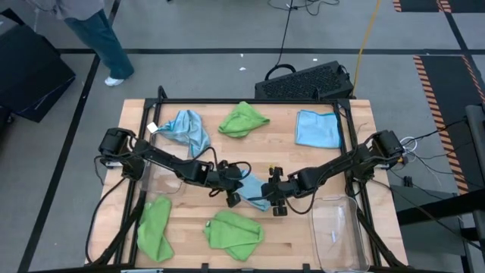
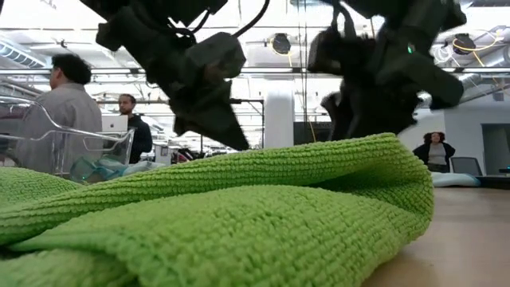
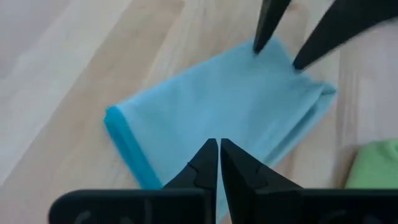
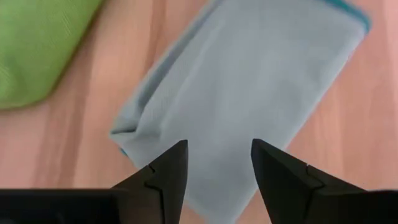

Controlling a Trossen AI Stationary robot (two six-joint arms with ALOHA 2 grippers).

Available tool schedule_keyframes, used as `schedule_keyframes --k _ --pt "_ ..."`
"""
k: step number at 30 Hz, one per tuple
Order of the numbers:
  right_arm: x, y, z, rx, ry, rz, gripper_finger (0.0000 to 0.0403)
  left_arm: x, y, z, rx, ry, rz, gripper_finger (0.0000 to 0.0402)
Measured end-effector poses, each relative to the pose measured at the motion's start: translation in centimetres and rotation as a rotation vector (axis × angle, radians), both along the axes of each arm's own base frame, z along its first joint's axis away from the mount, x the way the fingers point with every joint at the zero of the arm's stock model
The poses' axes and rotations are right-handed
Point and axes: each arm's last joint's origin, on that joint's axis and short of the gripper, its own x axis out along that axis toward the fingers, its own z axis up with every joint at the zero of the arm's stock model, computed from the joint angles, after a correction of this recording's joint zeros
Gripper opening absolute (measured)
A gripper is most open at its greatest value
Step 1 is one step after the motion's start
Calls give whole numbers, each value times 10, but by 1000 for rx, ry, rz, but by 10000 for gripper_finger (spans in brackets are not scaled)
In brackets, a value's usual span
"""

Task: Sort microfiber towel by color & place in baskets
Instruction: Put the folded blue microfiber towel into the right transparent bin

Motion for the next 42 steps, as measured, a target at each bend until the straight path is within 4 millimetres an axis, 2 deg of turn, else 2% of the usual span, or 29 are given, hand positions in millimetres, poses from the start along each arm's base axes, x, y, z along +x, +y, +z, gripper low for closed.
schedule_keyframes --k 5,8,11,28,37,42 --pt "-2 4 -14 145 -89 -16 169 0 0 -11 5 57 -4 19" --pt "1 11 -13 224 -184 4 169 -4 1 -17 2 111 -16 19" --pt "0 14 -13 231 -206 12 169 -1 0 -19 -9 102 -16 19" --pt "-5 13 -21 213 -158 2 169 1 -1 -17 -50 71 9 19" --pt "-24 5 -41 220 -102 -59 169 -6 1 -23 -34 166 8 19" --pt "-33 -8 -51 199 -50 -103 169 -6 -1 -21 -95 161 13 19"
